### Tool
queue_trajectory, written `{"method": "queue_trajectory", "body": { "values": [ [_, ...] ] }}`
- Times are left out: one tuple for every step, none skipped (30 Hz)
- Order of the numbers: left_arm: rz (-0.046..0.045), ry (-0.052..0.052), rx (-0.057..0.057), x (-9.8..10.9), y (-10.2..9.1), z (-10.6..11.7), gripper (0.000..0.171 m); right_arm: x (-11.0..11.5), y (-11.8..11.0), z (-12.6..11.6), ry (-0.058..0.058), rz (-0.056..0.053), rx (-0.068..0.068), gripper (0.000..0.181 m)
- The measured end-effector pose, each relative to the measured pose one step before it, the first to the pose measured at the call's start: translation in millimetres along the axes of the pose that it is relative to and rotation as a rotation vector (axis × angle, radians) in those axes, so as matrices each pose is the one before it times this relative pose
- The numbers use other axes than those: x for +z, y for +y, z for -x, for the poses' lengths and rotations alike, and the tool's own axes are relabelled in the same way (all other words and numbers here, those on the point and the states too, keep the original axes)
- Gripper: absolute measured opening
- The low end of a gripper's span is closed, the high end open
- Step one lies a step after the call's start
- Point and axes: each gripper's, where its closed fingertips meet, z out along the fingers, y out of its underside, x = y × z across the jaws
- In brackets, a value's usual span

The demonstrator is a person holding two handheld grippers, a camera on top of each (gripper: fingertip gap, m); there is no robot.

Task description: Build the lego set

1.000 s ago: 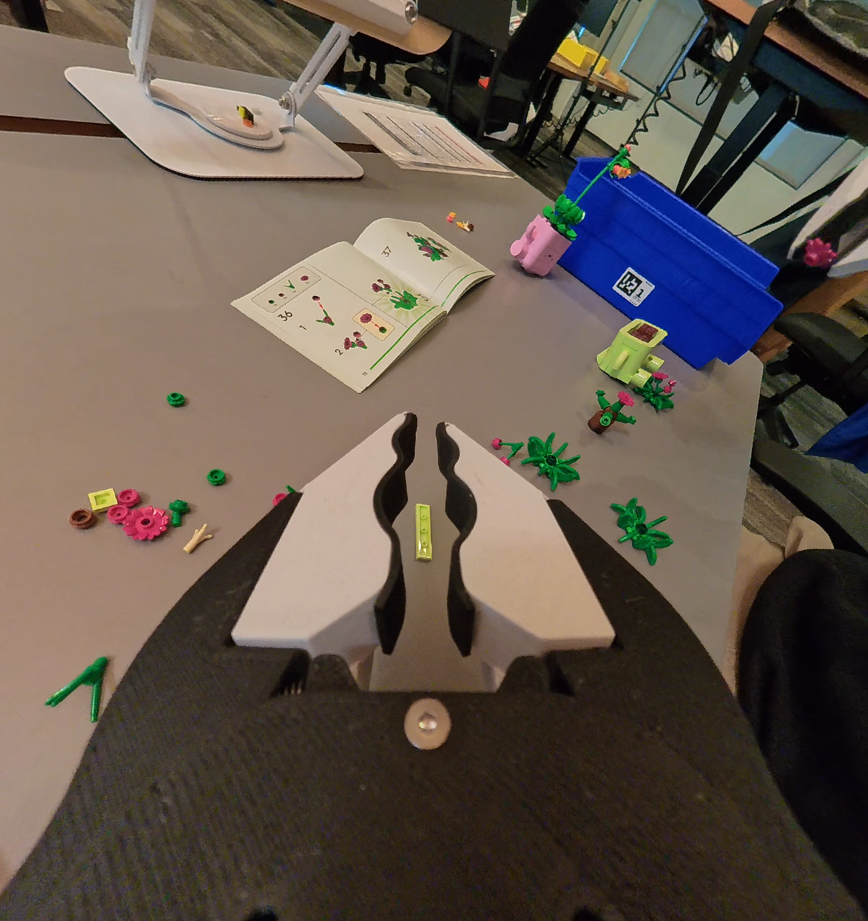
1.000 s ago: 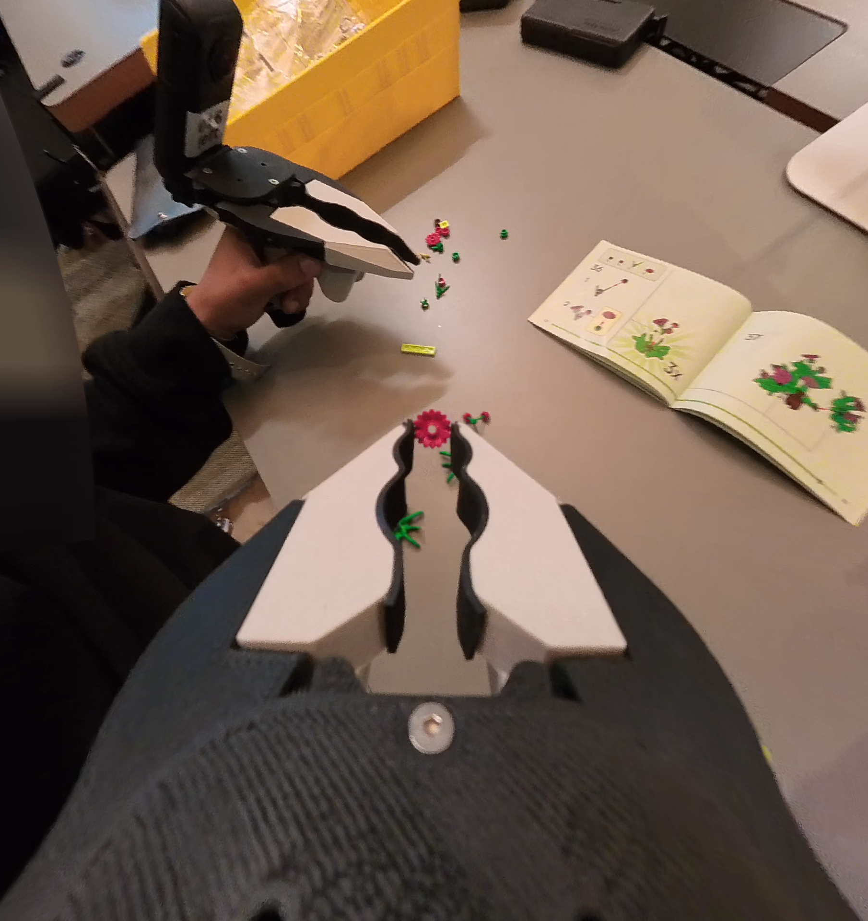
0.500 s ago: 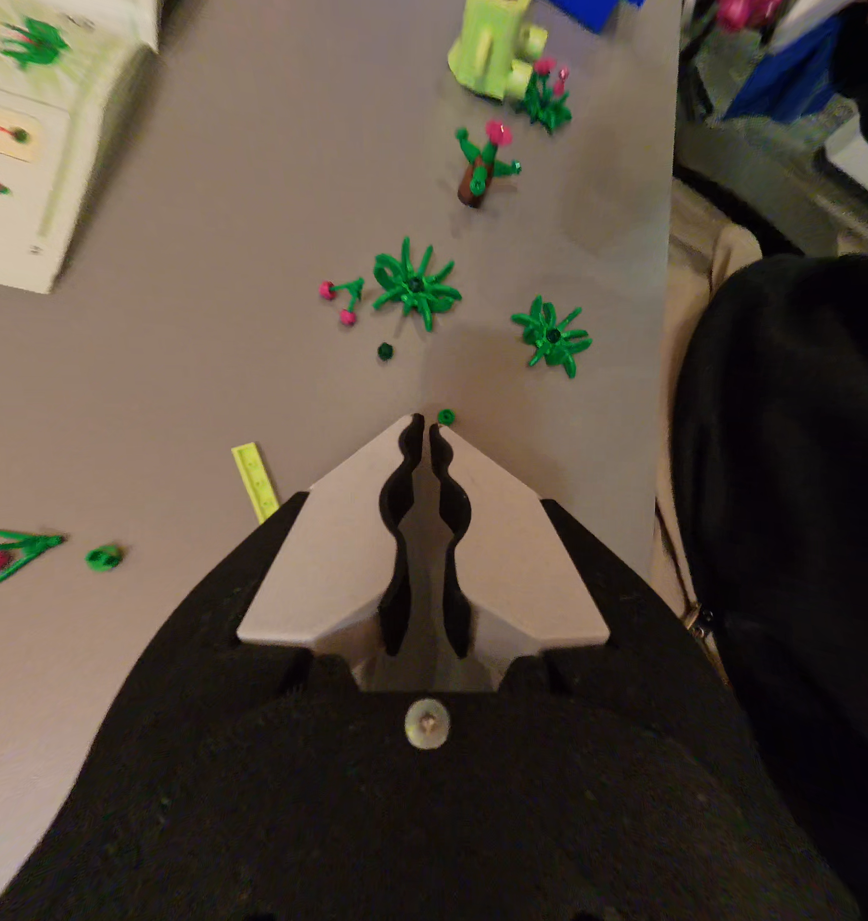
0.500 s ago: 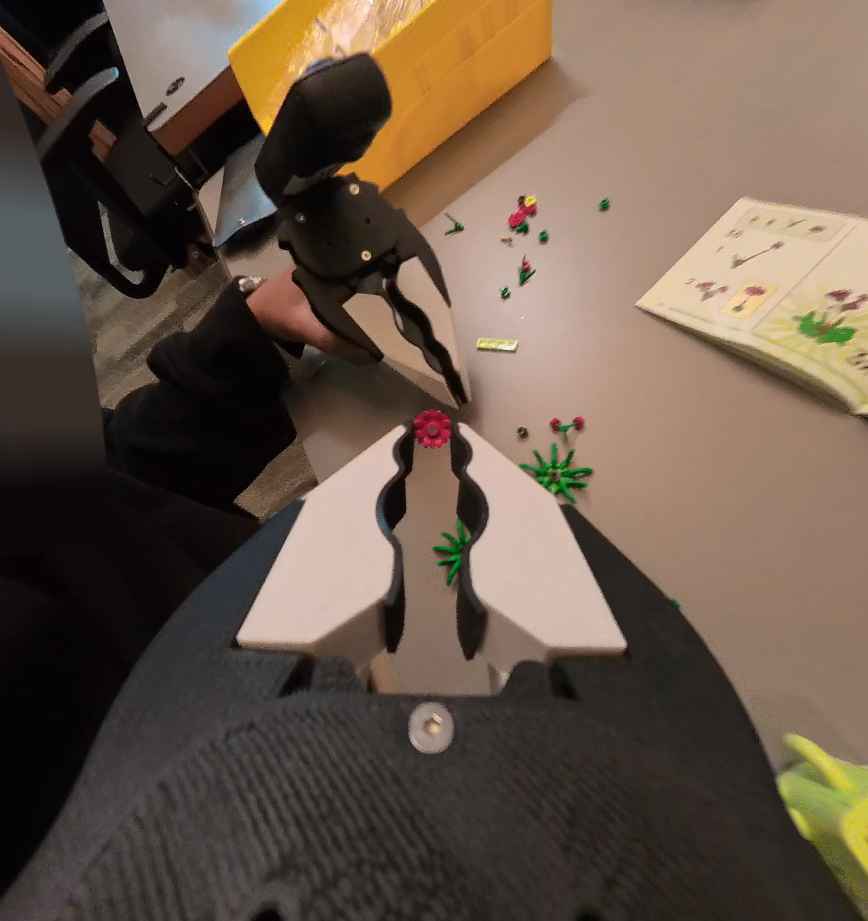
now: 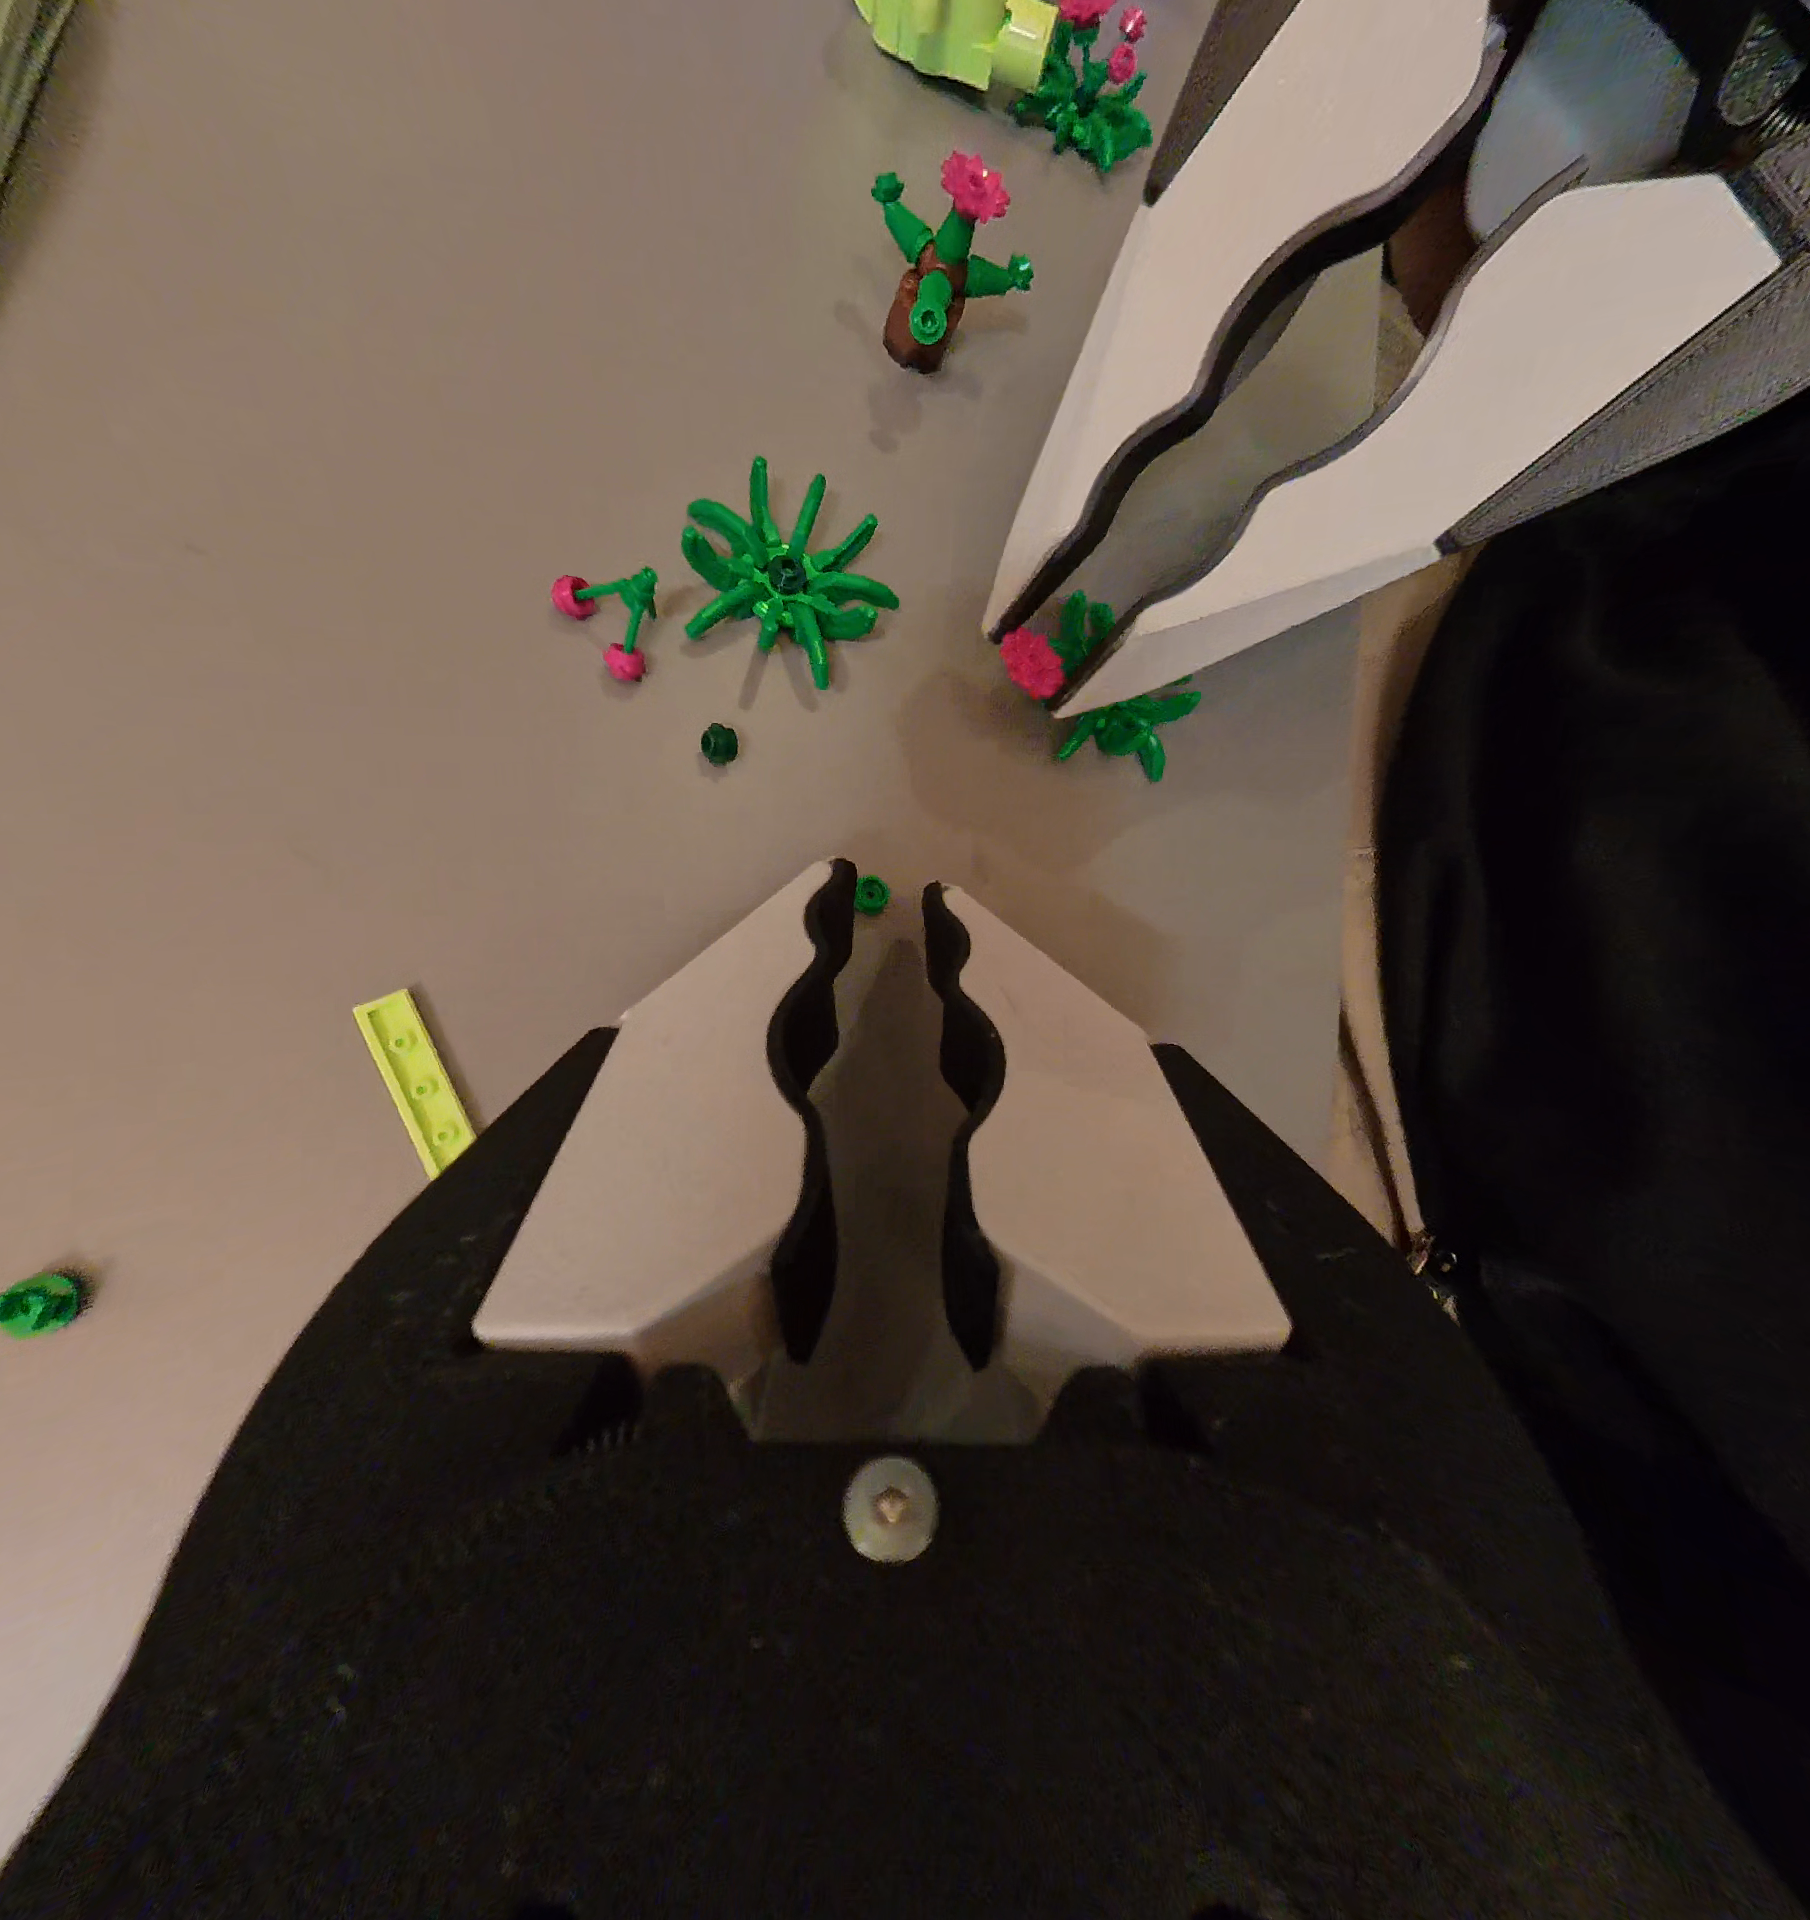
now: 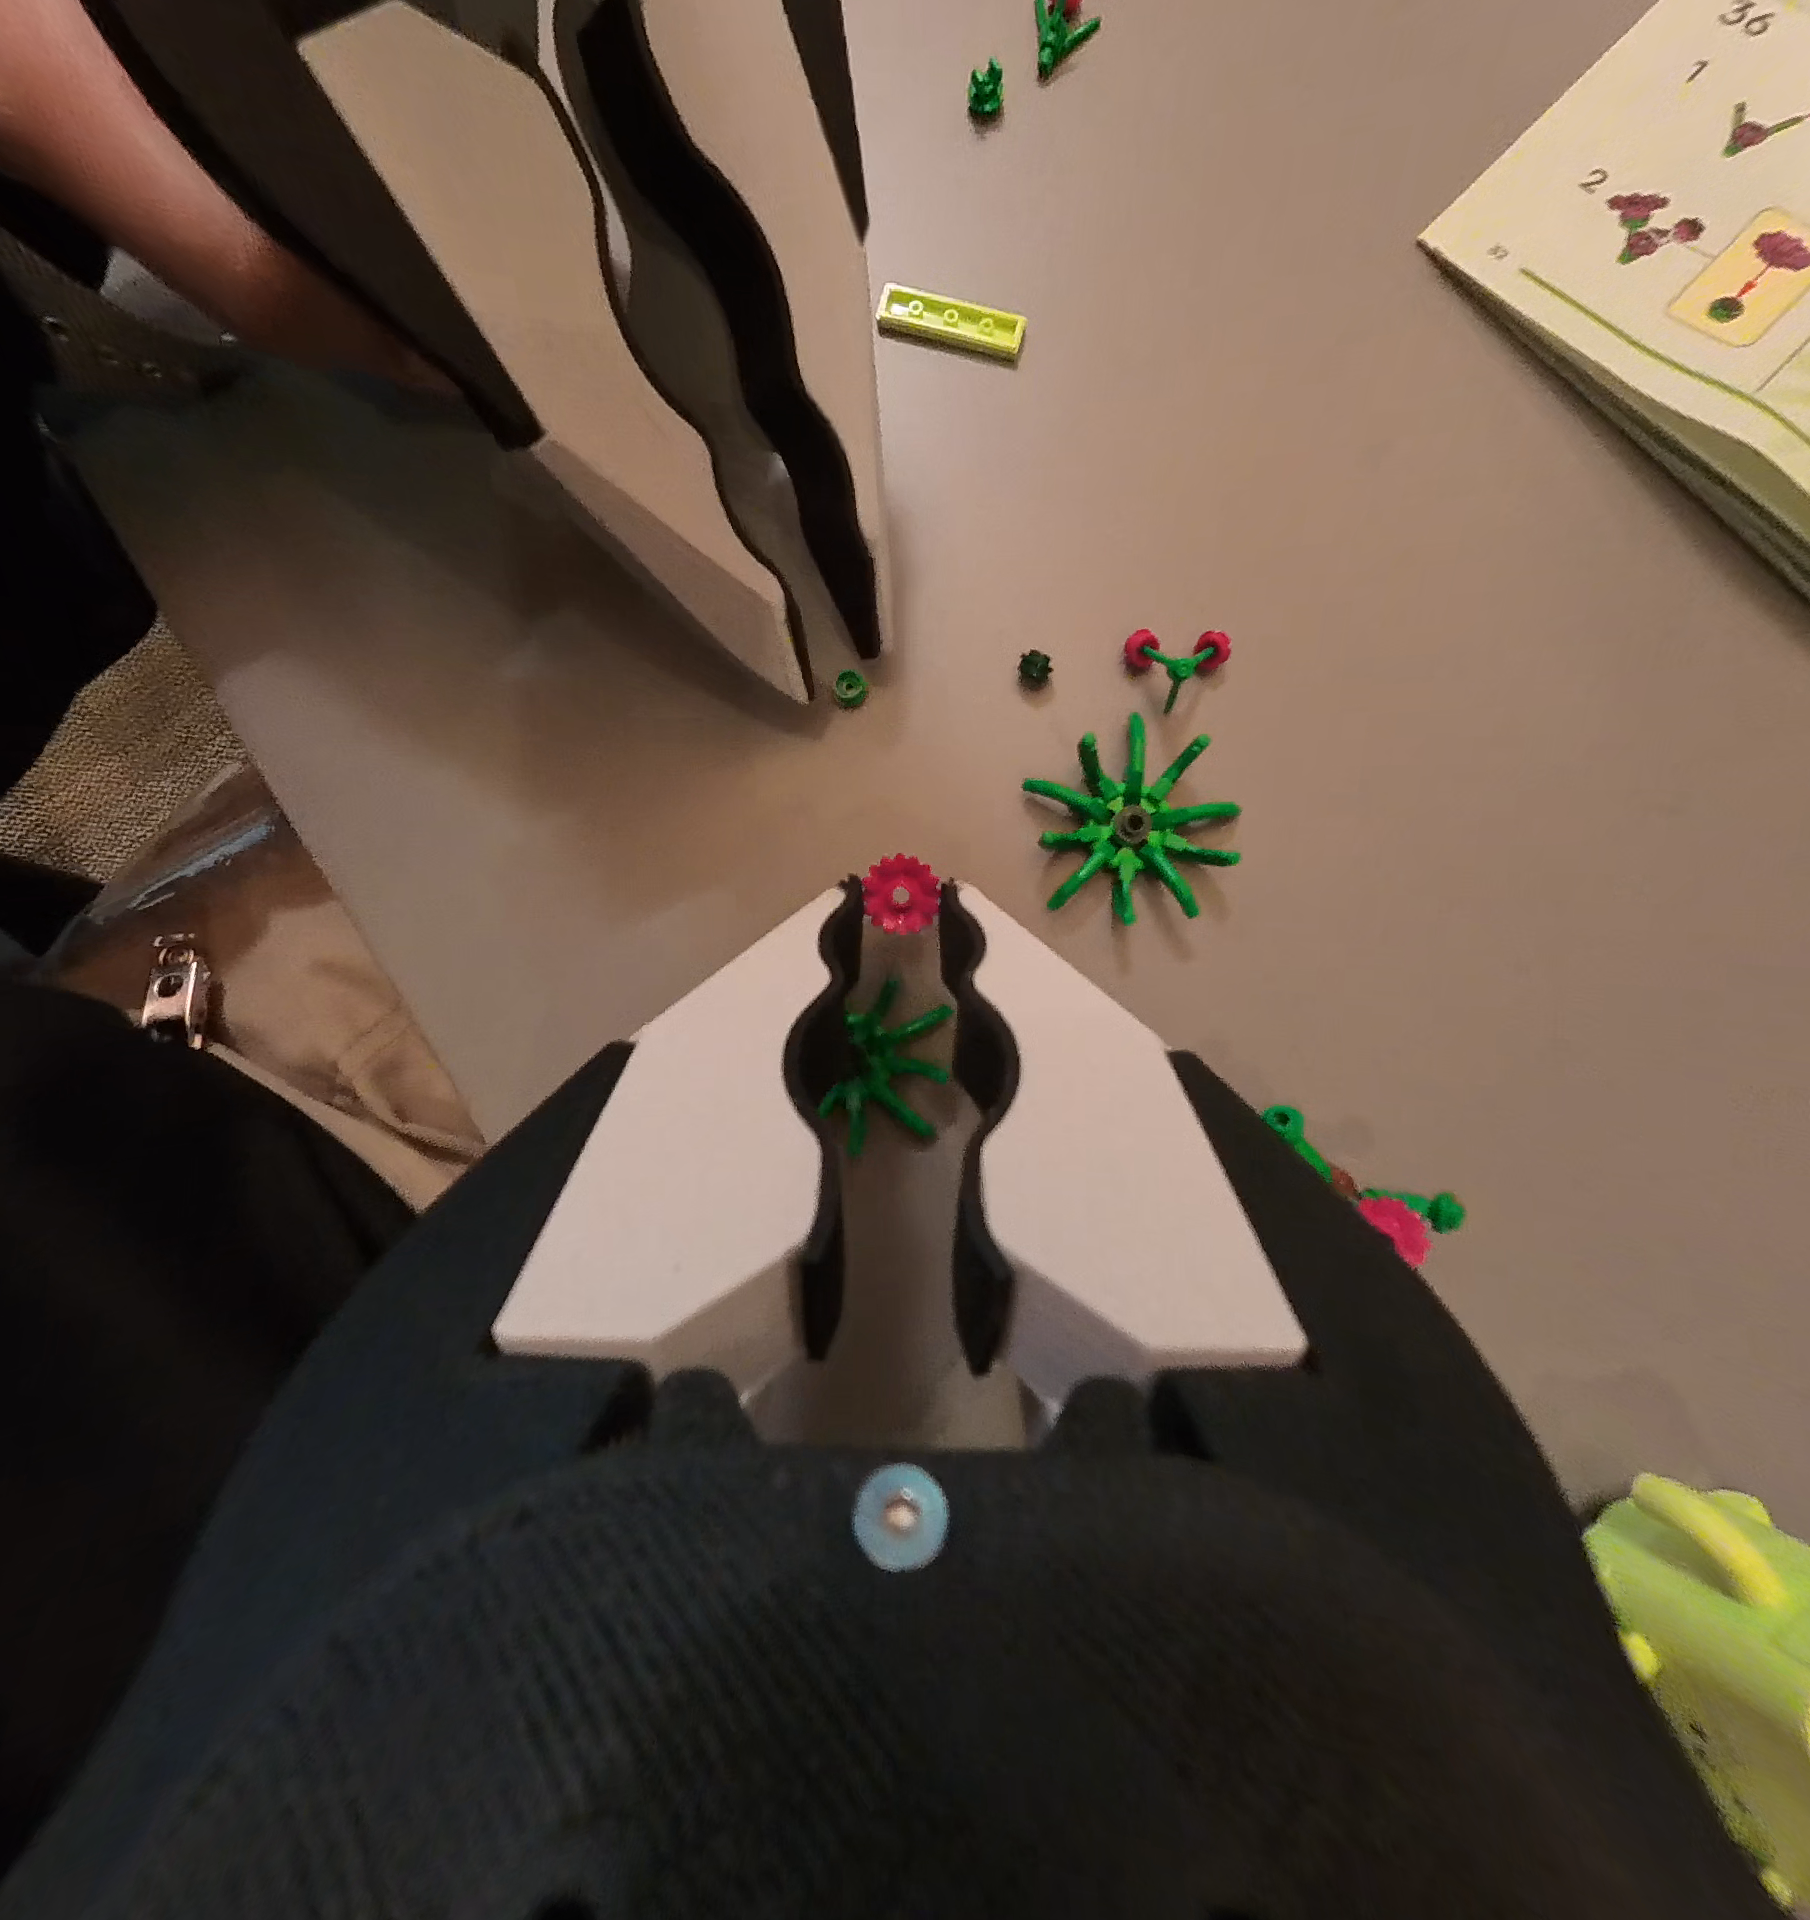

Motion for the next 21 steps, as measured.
{"method": "queue_trajectory", "body": {
  "values": [
    [0.00444,0.0032,-0.0027,1.09,0.89,-0.01,0.011,2.28,0.32,-0.88,0.0002,0.0069,0.0025,0.013],
    [0.00531,-0.0013,-0.0028,0.96,1.02,0.69,0.011,2.14,0.34,-0.27,-0.0035,0.007,0.0021,0.013],
    [0.00754,-0.0021,-0.0018,0.83,1.43,0.62,0.01,2.0,0.32,-0.33,-0.0031,0.0067,0.0031,0.013],
    [0.0066,-0.0047,-0.0011,0.66,1.16,0.87,0.008,2.06,0.81,-0.69,-0.0011,0.0091,0.0036,0.013],
    [0.00557,-0.0026,-0.0007,0.67,0.94,0.57,0.005,1.97,0.97,-0.4,-0.0018,0.0102,0.002,0.013],
    [0.00061,0.0035,-0.0014,0.44,0.25,-0.39,0.004,1.97,1.15,-0.48,-0.0008,0.0102,0.0012,0.013],
    [-0.0028,0.0039,-0.0032,-0.05,-0.38,-0.33,0.003,1.76,1.08,-1.0,0.0032,0.01,0.0011,0.013],
    [-0.00112,0.0009,-0.0035,-0.16,0.01,0.3,0.003,1.56,1.04,-1.07,0.005,0.0103,-0.001,0.013],
    [-0.00475,0.0025,-0.0034,-0.29,-0.29,0.14,0.003,1.27,0.92,-0.94,0.0053,0.009,-0.0025,0.013],
    [-0.00769,0.0019,-0.0048,-0.6,-0.54,0.46,0.003,1.09,0.6,-0.66,0.0049,0.0069,-0.003,0.013],
    [-0.01151,0.0033,-0.0053,-1.04,-0.98,0.45,0.003,0.87,0.37,-0.44,0.004,0.0058,-0.0036,0.013],
    [-0.01663,0.0036,-0.0063,-1.7,-1.75,0.47,0.004,0.67,0.32,-0.02,0.0026,0.0046,-0.0043,0.013],
    [-0.02178,0.0076,-0.0059,-2.3,-2.52,-0.15,0.004,0.45,0.29,-0.19,0.0036,0.0037,-0.0039,0.013],
    [-0.02661,0.0064,-0.0055,-2.8,-3.3,0.02,0.003,-0.19,-0.02,-0.57,0.0059,0.0023,-0.0027,0.014],
    [-0.03083,0.0035,-0.0042,-3.29,-4.14,0.28,0.003,-0.68,-0.86,-0.37,0.0038,-0.0025,-0.0022,0.022],
    [-0.03775,0.0082,-0.0018,-3.8,-5.15,-0.63,0.003,-1.54,-2.09,0.05,0.0012,-0.0109,-0.0006,0.027],
    [-0.04448,0.0069,-0.0045,-4.26,-6.42,-0.37,0.003,-2.66,-3.79,0.83,-0.0044,-0.0228,-0.0008,0.03],
    [-0.04971,0.0114,-0.0073,-4.6,-7.52,-0.89,0.003,-3.71,-5.06,0.76,-0.0042,-0.0314,-0.0004,0.033],
    [-0.05836,0.027,-0.0077,-4.84,-8.98,-3.47,0.004,-4.57,-6.12,-0.09,0.0006,-0.0373,-0.0026,0.034],
    [-0.06482,0.028,-0.0128,-5.18,-10.4,-3.78,0.004,-5.58,-7.76,-0.64,0.0074,-0.047,-0.0103,0.036],
    [-0.07117,0.0423,-0.0124,-5.49,-12.12,-6.76,0.003,-6.72,-9.98,-1.02,0.0163,-0.0589,-0.0214,0.038]
  ]
}}
